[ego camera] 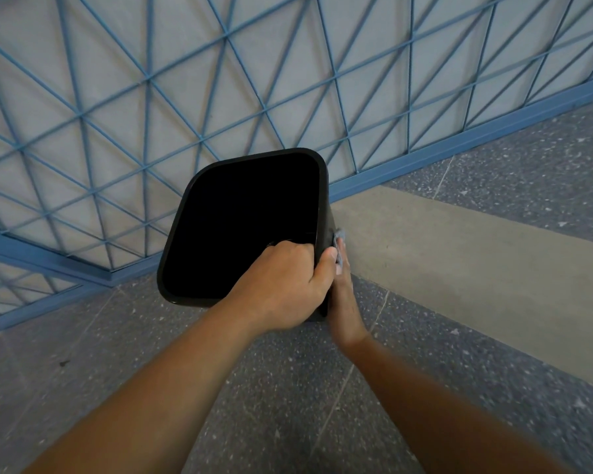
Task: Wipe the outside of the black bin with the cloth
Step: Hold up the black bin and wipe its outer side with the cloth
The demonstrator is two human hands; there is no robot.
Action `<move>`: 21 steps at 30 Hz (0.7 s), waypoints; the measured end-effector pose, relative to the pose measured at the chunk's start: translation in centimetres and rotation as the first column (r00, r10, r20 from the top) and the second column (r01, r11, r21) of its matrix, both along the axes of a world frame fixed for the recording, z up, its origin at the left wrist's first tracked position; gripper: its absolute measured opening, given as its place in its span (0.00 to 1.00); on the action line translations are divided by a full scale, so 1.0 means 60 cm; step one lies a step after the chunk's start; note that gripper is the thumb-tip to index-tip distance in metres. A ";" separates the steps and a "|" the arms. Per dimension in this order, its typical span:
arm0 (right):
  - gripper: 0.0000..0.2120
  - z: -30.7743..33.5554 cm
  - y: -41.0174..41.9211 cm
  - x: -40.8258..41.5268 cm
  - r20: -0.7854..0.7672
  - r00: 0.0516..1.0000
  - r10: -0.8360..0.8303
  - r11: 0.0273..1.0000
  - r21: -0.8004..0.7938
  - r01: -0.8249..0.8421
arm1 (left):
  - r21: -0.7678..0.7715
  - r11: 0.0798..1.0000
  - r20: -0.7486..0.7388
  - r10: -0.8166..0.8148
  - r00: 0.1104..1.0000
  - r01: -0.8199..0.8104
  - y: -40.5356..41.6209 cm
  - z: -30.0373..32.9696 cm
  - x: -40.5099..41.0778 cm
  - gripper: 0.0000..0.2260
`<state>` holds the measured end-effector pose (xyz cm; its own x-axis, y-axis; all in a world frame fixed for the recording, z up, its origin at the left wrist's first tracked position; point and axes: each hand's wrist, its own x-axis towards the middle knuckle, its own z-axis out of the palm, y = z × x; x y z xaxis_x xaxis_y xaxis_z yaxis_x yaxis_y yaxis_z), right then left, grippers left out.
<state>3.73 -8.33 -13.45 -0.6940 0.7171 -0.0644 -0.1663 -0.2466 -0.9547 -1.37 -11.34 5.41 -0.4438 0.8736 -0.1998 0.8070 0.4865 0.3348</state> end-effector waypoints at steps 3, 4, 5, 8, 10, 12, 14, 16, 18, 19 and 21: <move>0.50 -0.013 0.037 -0.024 0.086 0.996 0.015 0.997 -0.073 -0.008 | -0.003 1.000 -0.022 0.009 1.000 -0.009 0.000 0.000 0.001 0.23; 0.53 -0.009 0.042 -0.027 0.095 0.995 0.017 0.995 -0.099 -0.008 | -0.004 1.000 -0.020 0.010 1.000 -0.011 0.000 0.000 0.001 0.23; 0.50 0.001 0.037 -0.026 0.080 0.997 0.019 0.994 -0.106 -0.011 | -0.003 1.000 -0.013 0.012 1.000 -0.012 -0.001 0.000 0.001 0.23; 0.31 0.015 -0.009 -0.001 0.003 1.000 0.010 0.998 -0.057 -0.010 | -0.001 1.000 0.002 0.013 1.000 -0.013 -0.001 -0.001 -0.001 0.23; 0.30 0.003 -0.018 0.009 -0.022 1.000 0.001 0.997 -0.074 -0.003 | -0.007 1.000 -0.001 0.012 1.000 -0.012 0.000 -0.001 -0.002 0.23; 0.41 -0.001 0.007 -0.003 0.049 0.999 -0.005 0.990 -0.138 0.012 | -0.009 1.000 -0.024 0.013 1.000 -0.014 0.000 0.000 0.000 0.23; 0.53 0.000 0.041 -0.016 0.146 0.989 0.030 0.983 -0.184 -0.003 | -0.004 1.000 -0.028 0.017 0.999 -0.017 0.001 0.000 0.001 0.23; 0.52 0.019 0.038 -0.017 0.152 0.988 0.021 0.987 -0.162 0.004 | -0.003 1.000 -0.004 0.019 1.000 -0.019 0.001 -0.001 -0.001 0.23; 0.45 0.031 0.007 -0.005 0.056 0.998 -0.015 0.995 -0.102 0.020 | -0.002 1.000 0.011 0.016 1.000 -0.016 0.000 0.000 -0.002 0.23; 0.42 0.025 -0.008 0.002 0.028 0.999 -0.021 0.997 -0.077 0.024 | -0.003 1.000 0.011 0.015 1.000 -0.014 0.000 0.000 -0.003 0.23; 0.45 0.001 -0.014 0.004 0.044 0.999 -0.020 0.995 -0.101 0.024 | -0.008 1.000 -0.007 0.011 1.000 -0.011 0.002 -0.001 -0.003 0.22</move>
